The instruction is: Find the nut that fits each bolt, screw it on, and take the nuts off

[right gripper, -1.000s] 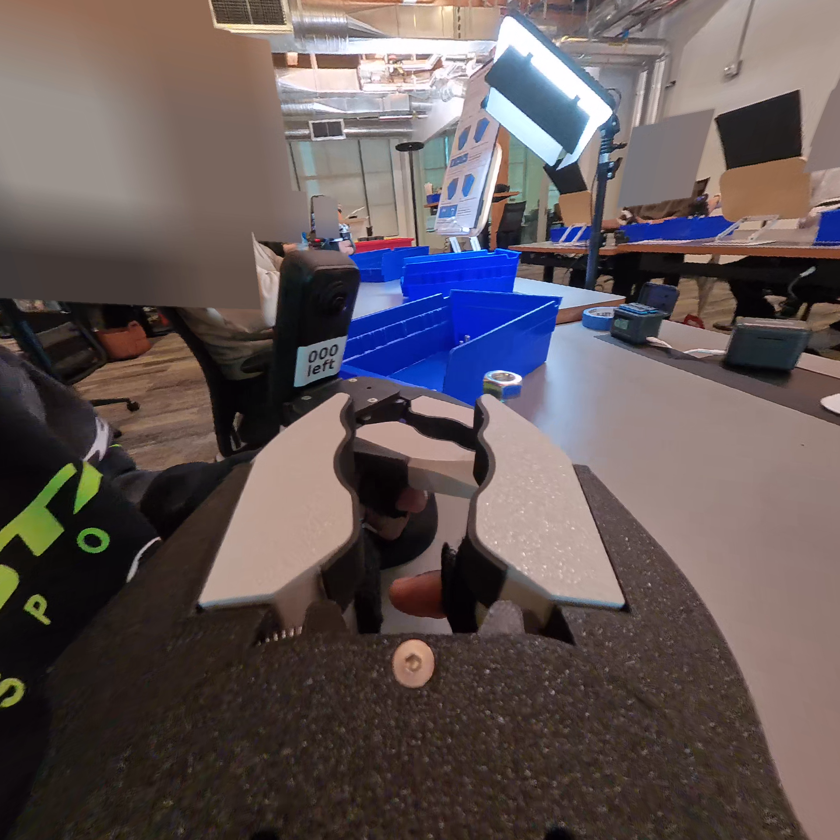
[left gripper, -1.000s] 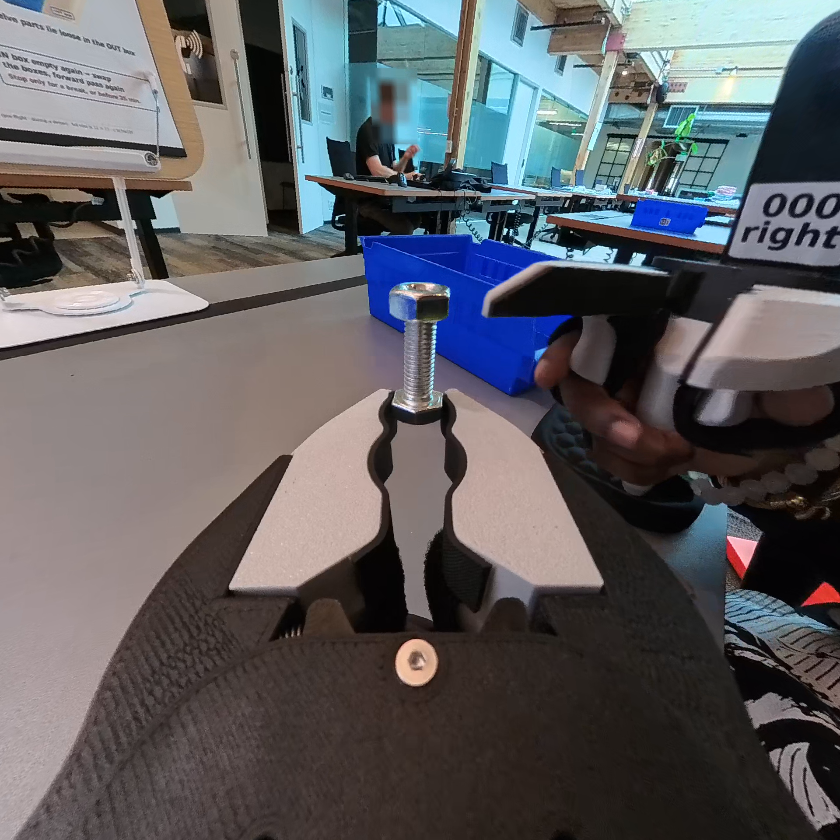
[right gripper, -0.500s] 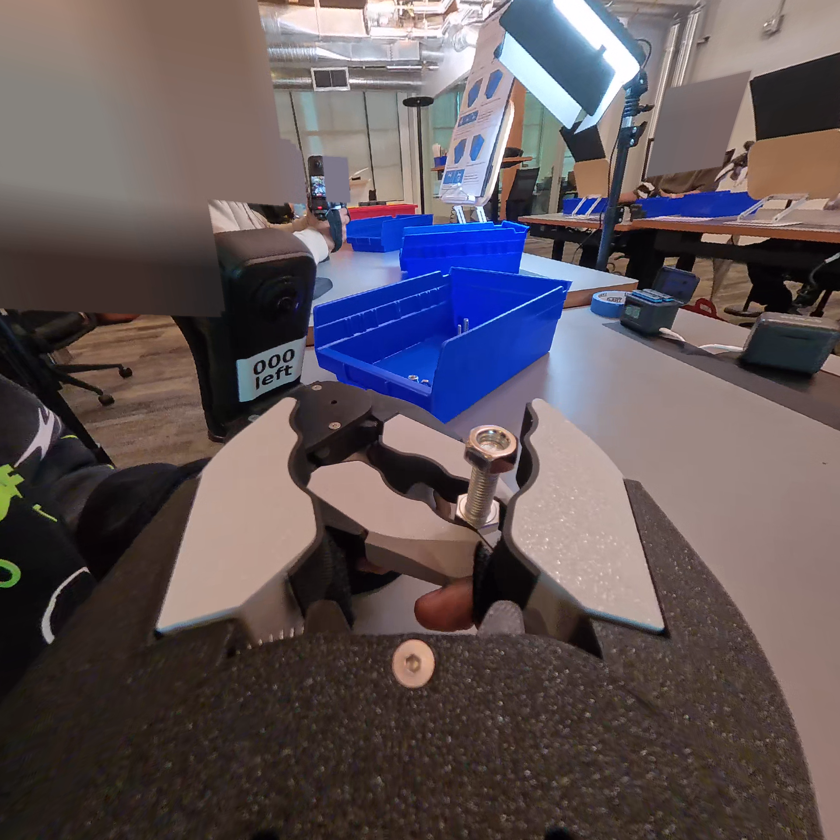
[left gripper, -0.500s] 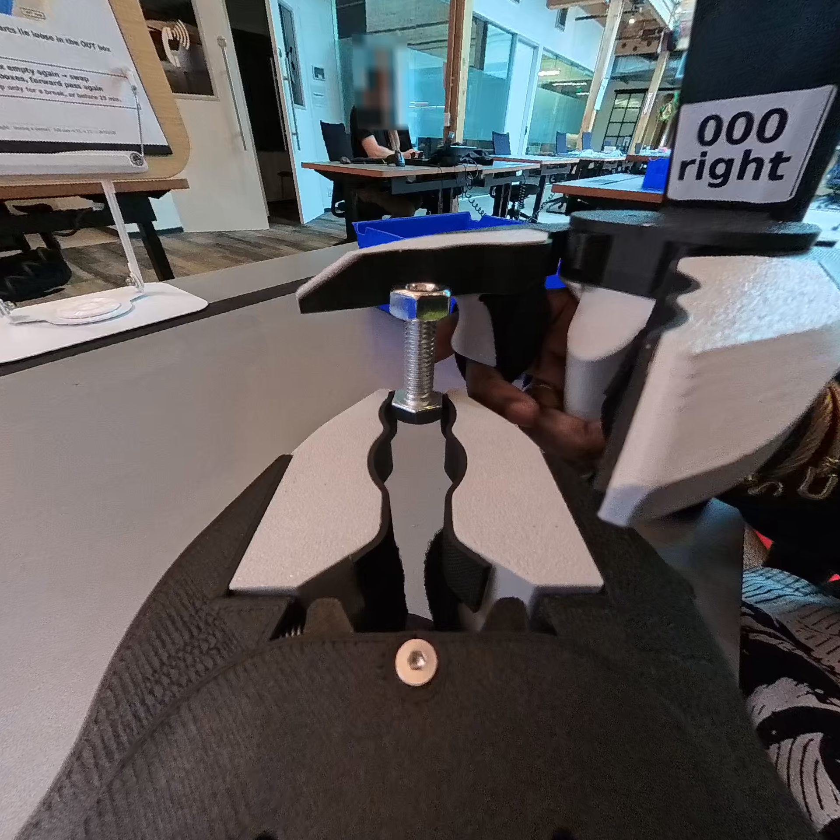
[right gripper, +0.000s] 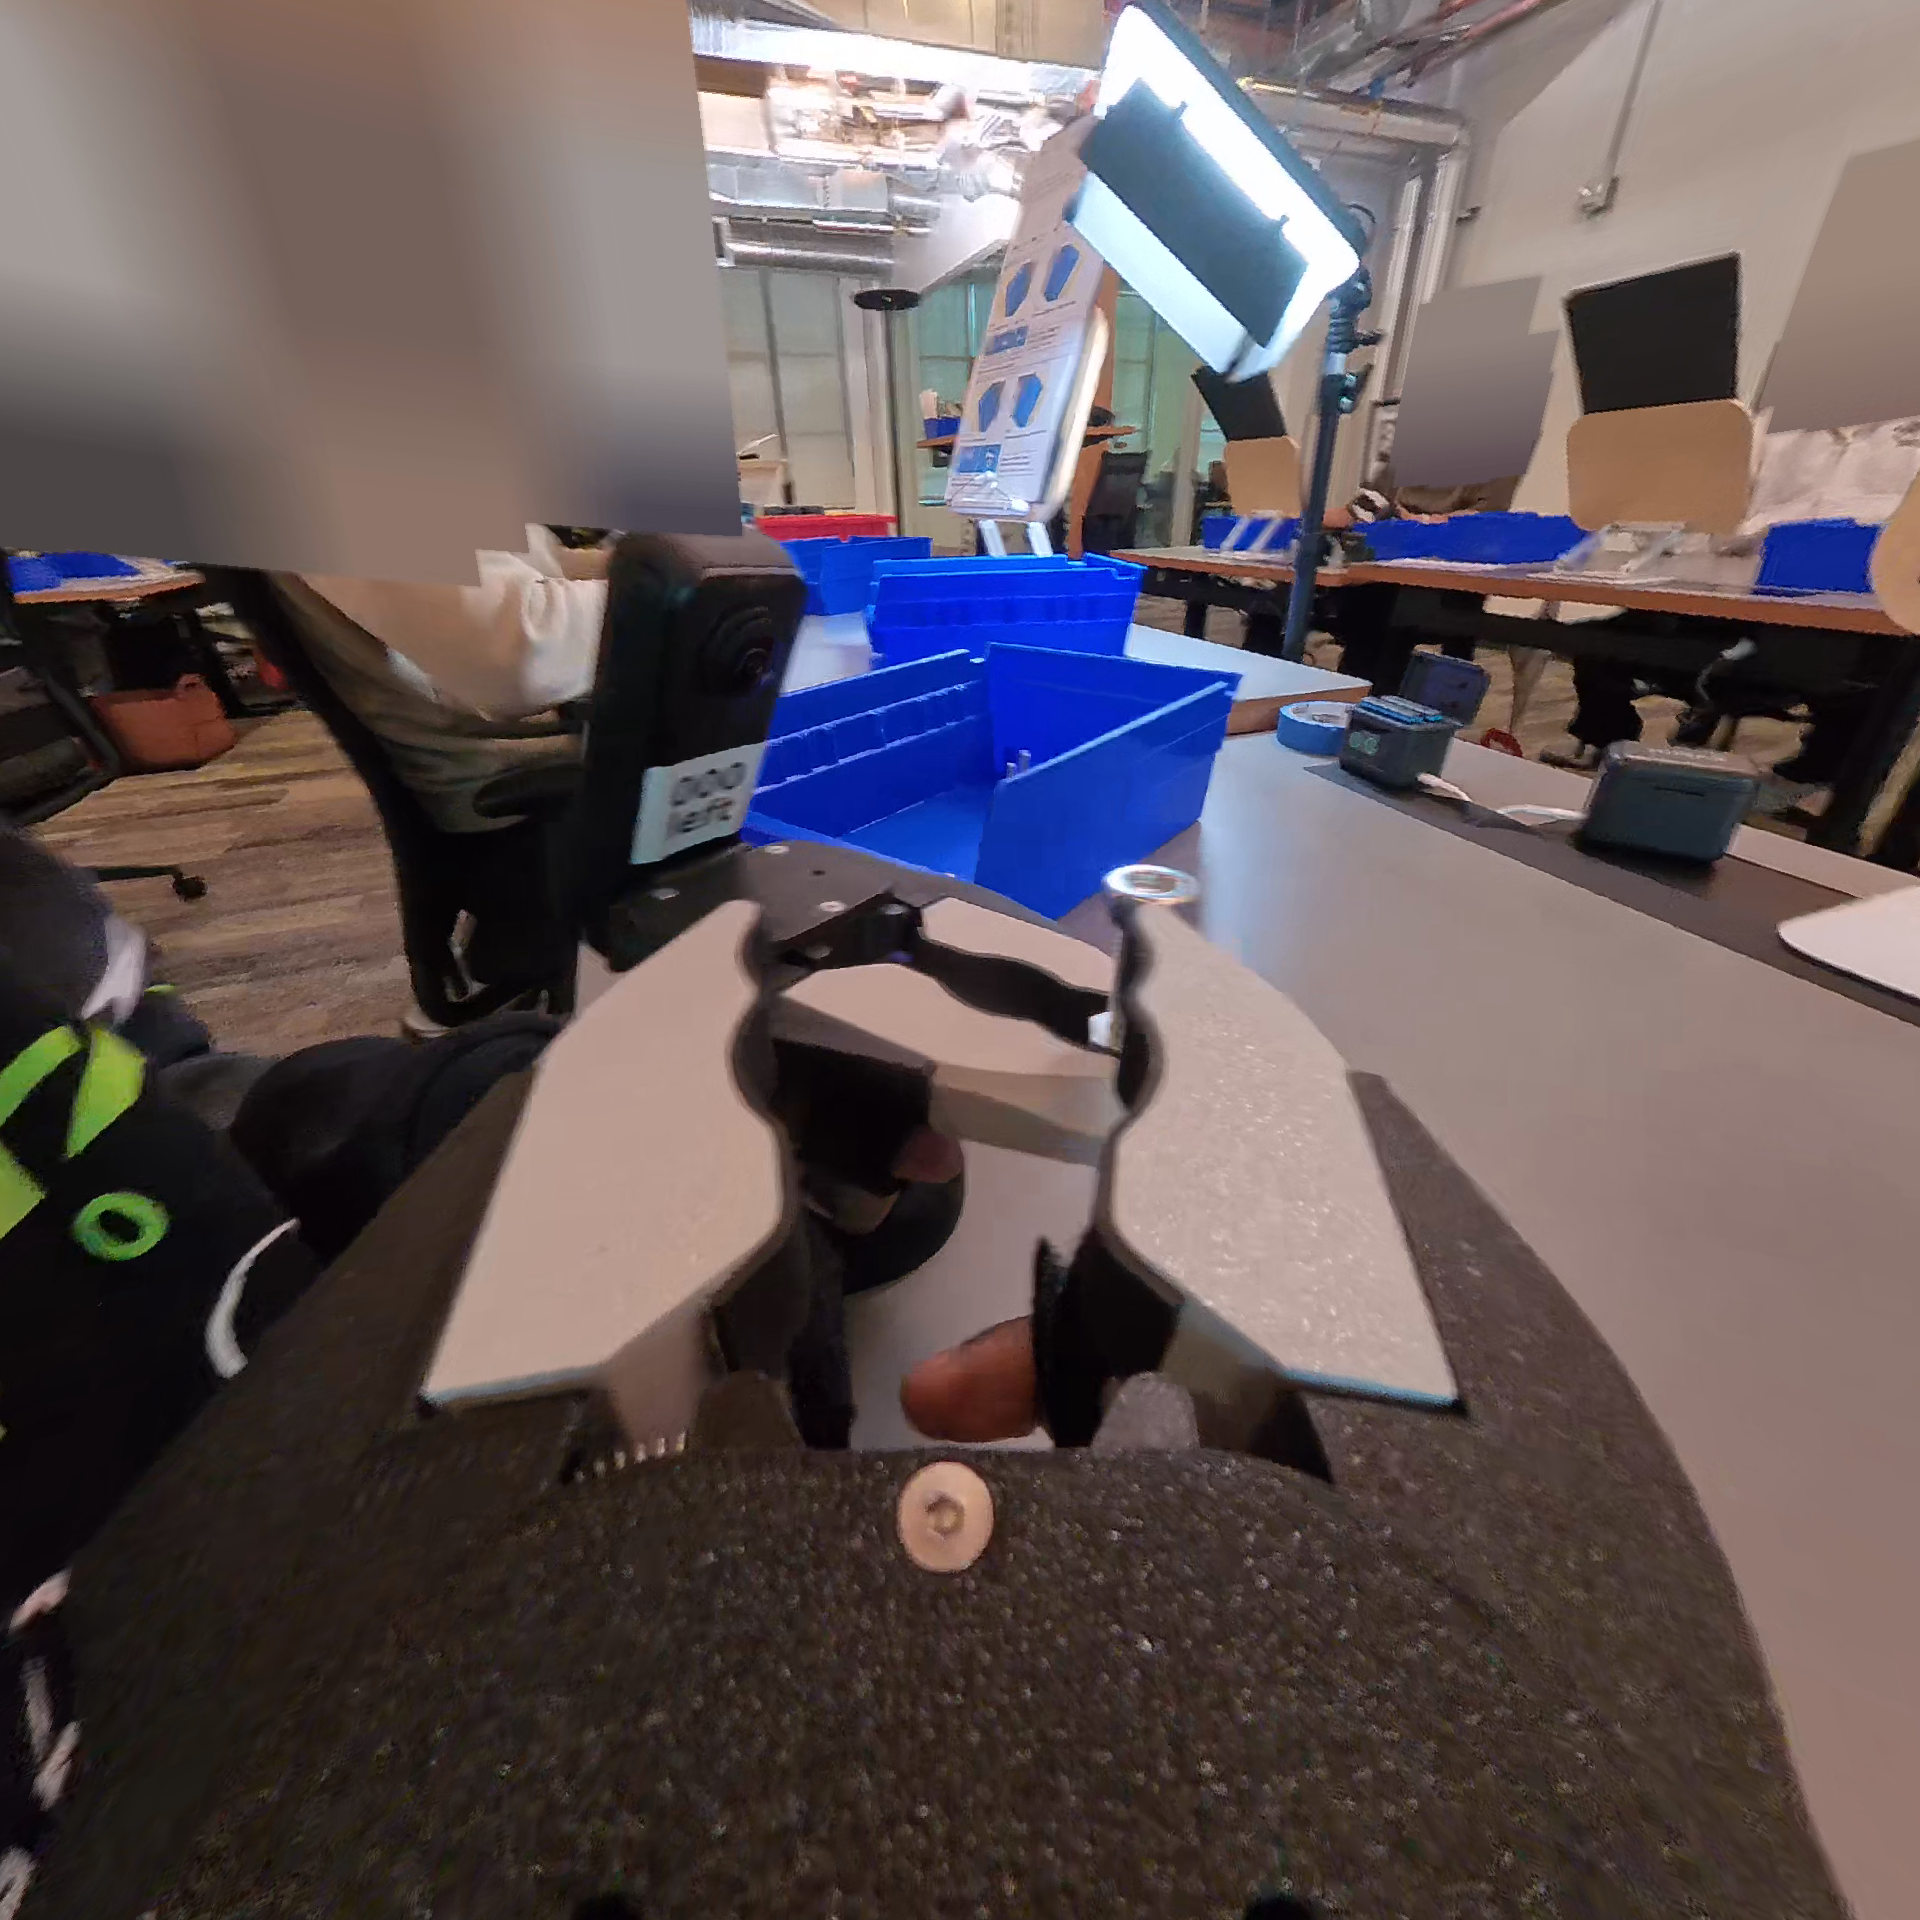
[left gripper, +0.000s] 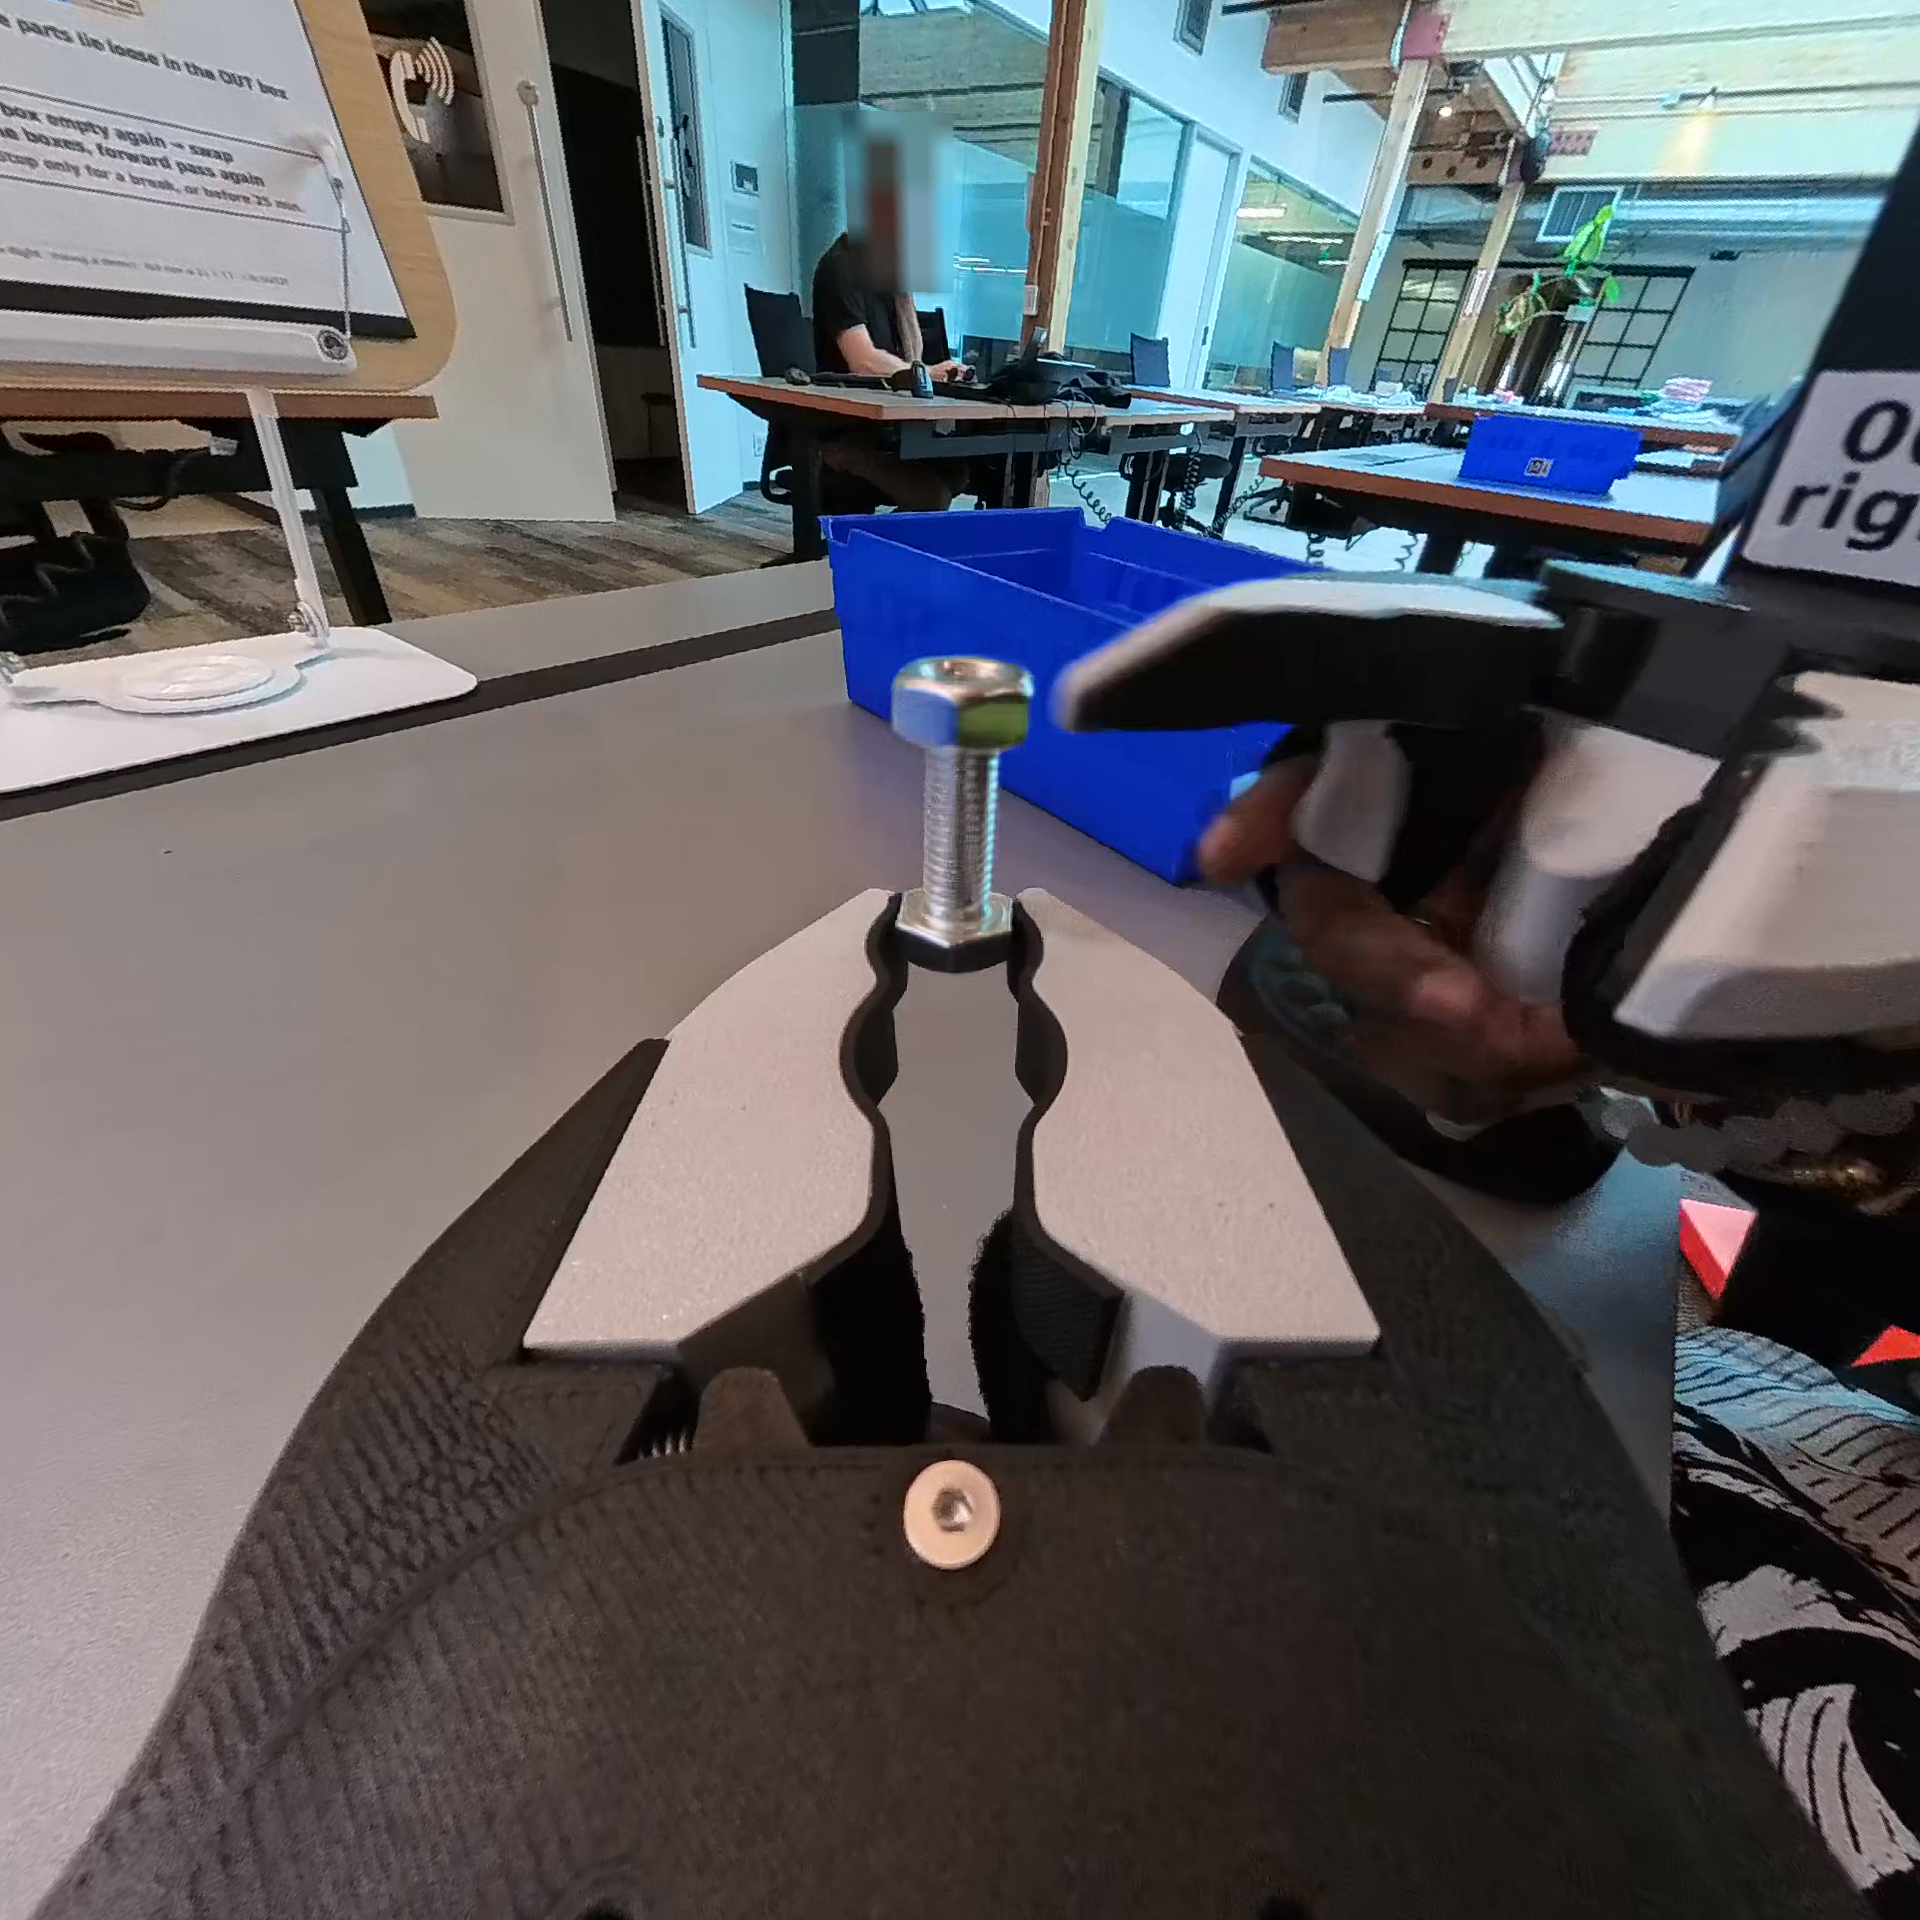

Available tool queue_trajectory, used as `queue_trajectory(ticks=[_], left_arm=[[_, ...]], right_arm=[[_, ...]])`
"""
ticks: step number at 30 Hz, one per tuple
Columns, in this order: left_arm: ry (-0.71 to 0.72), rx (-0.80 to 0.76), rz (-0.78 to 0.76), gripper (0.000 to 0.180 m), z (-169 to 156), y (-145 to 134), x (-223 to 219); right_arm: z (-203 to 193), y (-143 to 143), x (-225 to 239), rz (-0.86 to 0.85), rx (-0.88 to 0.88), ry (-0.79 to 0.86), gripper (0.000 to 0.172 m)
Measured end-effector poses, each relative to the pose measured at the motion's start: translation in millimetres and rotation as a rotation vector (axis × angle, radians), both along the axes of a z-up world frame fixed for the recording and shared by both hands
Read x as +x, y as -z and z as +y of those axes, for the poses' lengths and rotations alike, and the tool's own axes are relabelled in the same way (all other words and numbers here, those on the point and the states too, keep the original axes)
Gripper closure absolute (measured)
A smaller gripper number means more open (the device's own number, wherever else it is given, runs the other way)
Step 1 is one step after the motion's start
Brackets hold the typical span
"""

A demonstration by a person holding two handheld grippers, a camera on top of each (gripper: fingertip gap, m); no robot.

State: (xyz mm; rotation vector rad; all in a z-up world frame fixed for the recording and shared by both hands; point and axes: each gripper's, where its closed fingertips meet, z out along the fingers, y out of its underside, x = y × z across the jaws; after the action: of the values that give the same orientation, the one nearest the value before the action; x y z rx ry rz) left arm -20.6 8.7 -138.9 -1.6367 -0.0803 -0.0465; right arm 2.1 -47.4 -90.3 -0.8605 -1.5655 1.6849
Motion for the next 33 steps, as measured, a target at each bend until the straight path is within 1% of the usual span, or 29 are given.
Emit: queue_trajectory(ticks=[1,2,5,6,10,13,19,21,26,30,32,33], left_arm=[[0.002,-0.001,-0.005,0.162,0,0,0],[0.002,-0.001,-0.008,0.162,0,0,0],[0.002,0.0,-0.002,0.162,0,0,0],[0.003,0.0,0.001,0.162,0,0,0],[0.009,0.001,0.008,0.162,0,0,2],[0.012,-0.007,0.027,0.162,1,1,4],[0.01,-0.027,0.049,0.162,2,4,5],[0.007,-0.028,0.045,0.162,2,4,4],[0.007,-0.033,0.048,0.162,3,5,5],[0.005,-0.017,0.019,0.162,1,3,2],[0.004,-0.009,0.008,0.162,1,2,1],[0.002,-0.006,0.005,0.162,0,1,1]], right_arm=[[-3,-2,6,0.015,-0.006,-0.024,0.121],[-4,-3,9,0.026,-0.017,-0.031,0.125],[5,-4,8,0.041,-0.031,0.015,0.125],[9,-4,5,0.043,-0.04,0.037,0.122],[15,-3,-13,0.001,-0.1,0.045,0.092],[10,-2,-26,-0.021,-0.109,0.01,0.084],[-2,3,-35,-0.055,-0.033,-0.016,0.086],[-3,3,-33,-0.05,-0.027,-0.02,0.091],[0,4,-27,-0.042,-0.013,0.012,0.091],[4,4,-16,-0.029,-0.018,0.043,0.094],[5,3,-10,-0.018,-0.022,0.058,0.097],[6,2,-7,-0.01,-0.021,0.059,0.101]])
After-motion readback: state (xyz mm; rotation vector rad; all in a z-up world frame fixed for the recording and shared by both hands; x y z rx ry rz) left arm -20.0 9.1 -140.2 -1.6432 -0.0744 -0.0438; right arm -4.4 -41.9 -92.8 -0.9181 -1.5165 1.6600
